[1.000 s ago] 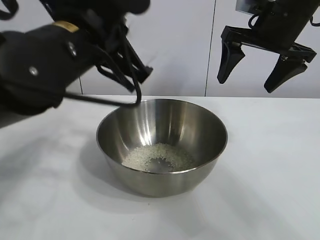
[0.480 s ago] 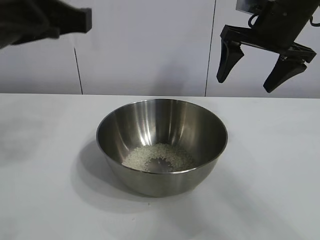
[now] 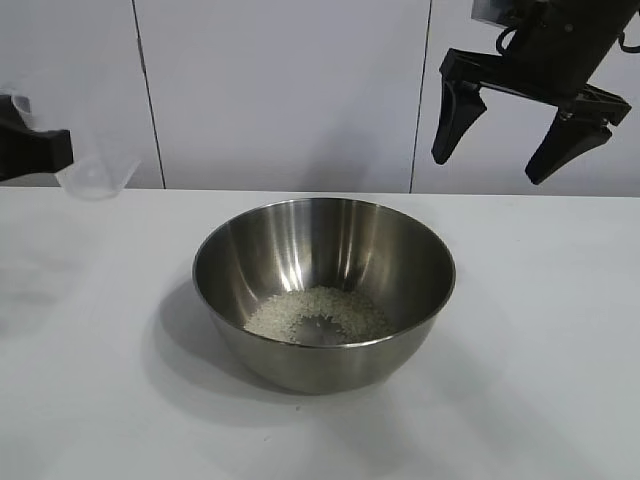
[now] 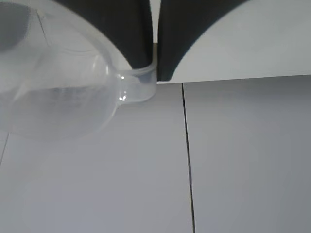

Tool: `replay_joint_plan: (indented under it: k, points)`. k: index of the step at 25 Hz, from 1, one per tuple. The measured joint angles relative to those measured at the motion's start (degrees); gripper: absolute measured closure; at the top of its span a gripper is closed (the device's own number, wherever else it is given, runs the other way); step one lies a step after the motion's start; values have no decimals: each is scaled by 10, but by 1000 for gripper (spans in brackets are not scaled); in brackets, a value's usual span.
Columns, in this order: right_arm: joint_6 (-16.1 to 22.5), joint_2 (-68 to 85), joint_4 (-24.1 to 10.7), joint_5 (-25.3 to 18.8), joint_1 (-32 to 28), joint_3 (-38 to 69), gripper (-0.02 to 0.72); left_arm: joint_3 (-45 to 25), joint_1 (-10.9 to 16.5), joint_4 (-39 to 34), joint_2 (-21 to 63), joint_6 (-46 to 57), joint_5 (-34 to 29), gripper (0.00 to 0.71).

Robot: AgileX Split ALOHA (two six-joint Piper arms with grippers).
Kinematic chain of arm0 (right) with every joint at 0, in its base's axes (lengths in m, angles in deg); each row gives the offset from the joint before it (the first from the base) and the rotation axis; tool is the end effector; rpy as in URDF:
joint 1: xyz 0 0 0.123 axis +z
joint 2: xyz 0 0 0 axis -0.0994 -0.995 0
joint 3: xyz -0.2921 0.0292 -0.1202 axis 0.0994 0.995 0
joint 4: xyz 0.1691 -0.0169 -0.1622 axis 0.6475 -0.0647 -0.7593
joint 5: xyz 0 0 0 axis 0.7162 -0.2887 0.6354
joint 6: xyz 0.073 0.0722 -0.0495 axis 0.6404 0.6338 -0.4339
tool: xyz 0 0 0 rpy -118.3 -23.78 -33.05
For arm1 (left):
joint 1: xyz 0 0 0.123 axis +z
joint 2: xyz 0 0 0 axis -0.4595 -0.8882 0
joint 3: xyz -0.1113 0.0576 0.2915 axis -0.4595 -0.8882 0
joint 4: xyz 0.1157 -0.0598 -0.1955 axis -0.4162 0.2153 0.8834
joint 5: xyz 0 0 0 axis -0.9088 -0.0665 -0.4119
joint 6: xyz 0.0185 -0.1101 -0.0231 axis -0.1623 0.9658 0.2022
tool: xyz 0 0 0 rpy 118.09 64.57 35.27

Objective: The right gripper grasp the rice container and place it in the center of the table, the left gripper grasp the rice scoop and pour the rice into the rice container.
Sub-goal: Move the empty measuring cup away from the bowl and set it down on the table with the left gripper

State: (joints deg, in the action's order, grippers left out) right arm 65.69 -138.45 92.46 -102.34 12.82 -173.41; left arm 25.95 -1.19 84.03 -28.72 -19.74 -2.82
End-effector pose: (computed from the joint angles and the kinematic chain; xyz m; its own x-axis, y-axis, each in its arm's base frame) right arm 0.4030 0.0752 0.2672 -0.9425 -0.0795 -0.3247 -0.1560 0.9637 0.2166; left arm 0.2444 -0.0898 0.2248 -0.0843 0.1578 -0.9839 0.1709 0.9750 0.1418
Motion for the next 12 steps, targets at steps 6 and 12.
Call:
replay_joint_plan:
  k: [6, 12]
  points:
    - [0, 0, 3, 0, 0, 0, 10, 0, 36, -75, -109, 18, 46, 698]
    - [0, 0, 4, 0, 0, 0, 10, 12, 37, -105, -214, 55, 47, 698]
